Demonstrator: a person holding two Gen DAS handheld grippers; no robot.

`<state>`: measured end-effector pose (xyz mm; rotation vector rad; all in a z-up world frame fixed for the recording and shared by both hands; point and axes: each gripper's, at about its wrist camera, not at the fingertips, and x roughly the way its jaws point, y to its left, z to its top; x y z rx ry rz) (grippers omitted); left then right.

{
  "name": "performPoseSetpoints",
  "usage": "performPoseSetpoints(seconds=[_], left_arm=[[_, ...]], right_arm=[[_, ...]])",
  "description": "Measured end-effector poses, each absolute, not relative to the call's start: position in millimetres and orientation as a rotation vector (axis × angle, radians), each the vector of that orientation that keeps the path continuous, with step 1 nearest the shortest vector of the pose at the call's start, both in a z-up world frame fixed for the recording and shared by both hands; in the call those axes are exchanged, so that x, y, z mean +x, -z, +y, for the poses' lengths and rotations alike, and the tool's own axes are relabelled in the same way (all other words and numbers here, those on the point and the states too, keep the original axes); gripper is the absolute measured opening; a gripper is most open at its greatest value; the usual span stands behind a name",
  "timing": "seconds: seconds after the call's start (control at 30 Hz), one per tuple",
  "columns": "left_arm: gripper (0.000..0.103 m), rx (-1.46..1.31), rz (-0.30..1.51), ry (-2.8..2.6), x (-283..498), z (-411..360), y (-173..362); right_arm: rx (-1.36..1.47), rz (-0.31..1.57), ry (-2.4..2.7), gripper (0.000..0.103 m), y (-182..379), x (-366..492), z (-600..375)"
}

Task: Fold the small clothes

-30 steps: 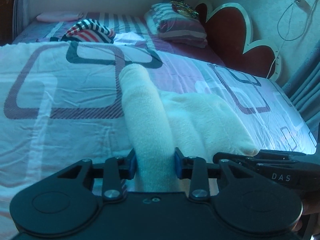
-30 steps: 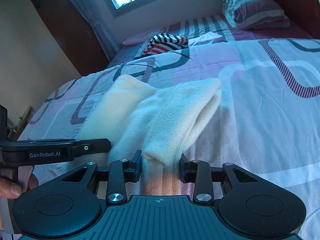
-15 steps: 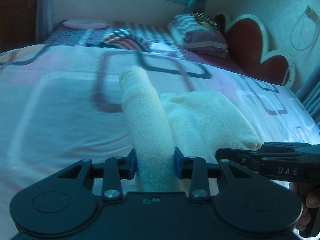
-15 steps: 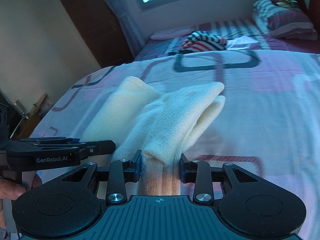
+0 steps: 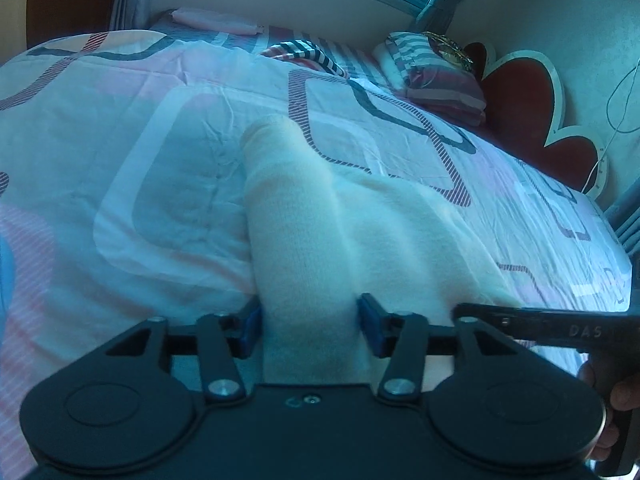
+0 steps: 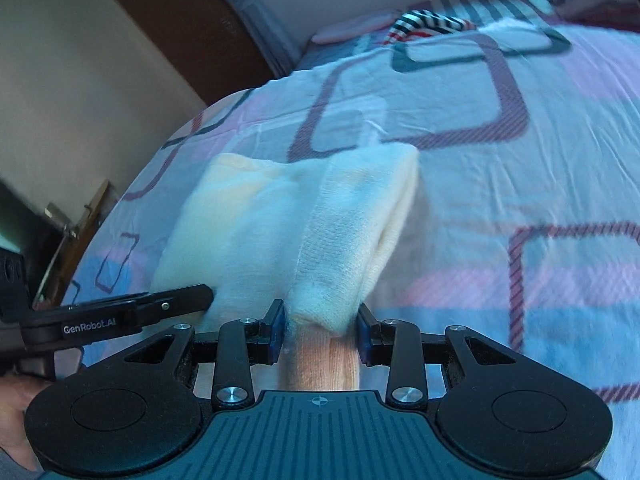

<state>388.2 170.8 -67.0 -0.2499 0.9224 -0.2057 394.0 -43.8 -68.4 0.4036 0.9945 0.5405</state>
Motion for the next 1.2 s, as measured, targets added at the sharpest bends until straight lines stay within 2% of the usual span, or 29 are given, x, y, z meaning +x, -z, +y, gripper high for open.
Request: performPoseSetpoints(seconds=[0.03,0.1,0.17,0.2,0.27,0.33,0.37,0.47,0.6,0.8,0.9,1.2], left_arm=[[0.073,-0.242,0.921,0.194,388.4,172.1,69.1],[0.086,-0.229,0.917,0.175,387.9,175.7,72.2],[0.092,-0.239,0.908,0.166,385.0,184.6,73.3],[0.091,-0.254,0.898,0.165,382.1,190.8,72.9],[0.079,-0.290,0.869,0.171,376.1,201.9,67.4],[0.052,-0.287,0.821,0.191,372.7,202.5,52.9],[0.050,-0.253,0.799,0.198,372.8,198.2,44.7],[0.050,-0.182,0.742,0.266,378.0,182.3,25.2],[0.050,-0.123,0.809,0.293,400.9,159.9,29.7],[0.050,-0.154,0.900,0.296,415.0,157.7,57.6],[0.050,-0.137,0.901,0.307,414.1,158.5,59.3],[0.052,-0.006,0.881,0.218,360.3,150.6,39.7]], right_arm=[[0.424,0.999,-0.531,0.035,71.0,394.0,-48.4],[0.460,0.997,-0.518,0.035,73.7,392.4,-57.5],[0.473,0.989,-0.511,0.035,74.1,391.2,-61.5],[0.478,0.988,-0.507,0.035,73.3,389.1,-62.0],[0.485,0.988,-0.498,0.035,72.3,387.8,-63.8],[0.482,0.989,-0.490,0.035,68.6,385.9,-65.2],[0.474,0.990,-0.488,0.035,64.8,385.2,-65.9],[0.403,0.916,-0.459,0.035,35.1,378.2,-69.0],[0.269,0.860,-0.498,0.035,8.3,392.4,-51.3],[0.099,0.995,-0.477,0.033,51.9,417.4,-16.2],[0.166,1.005,-0.455,0.034,61.2,419.1,-26.8],[0.029,0.918,-0.471,0.034,22.7,361.0,-10.4]])
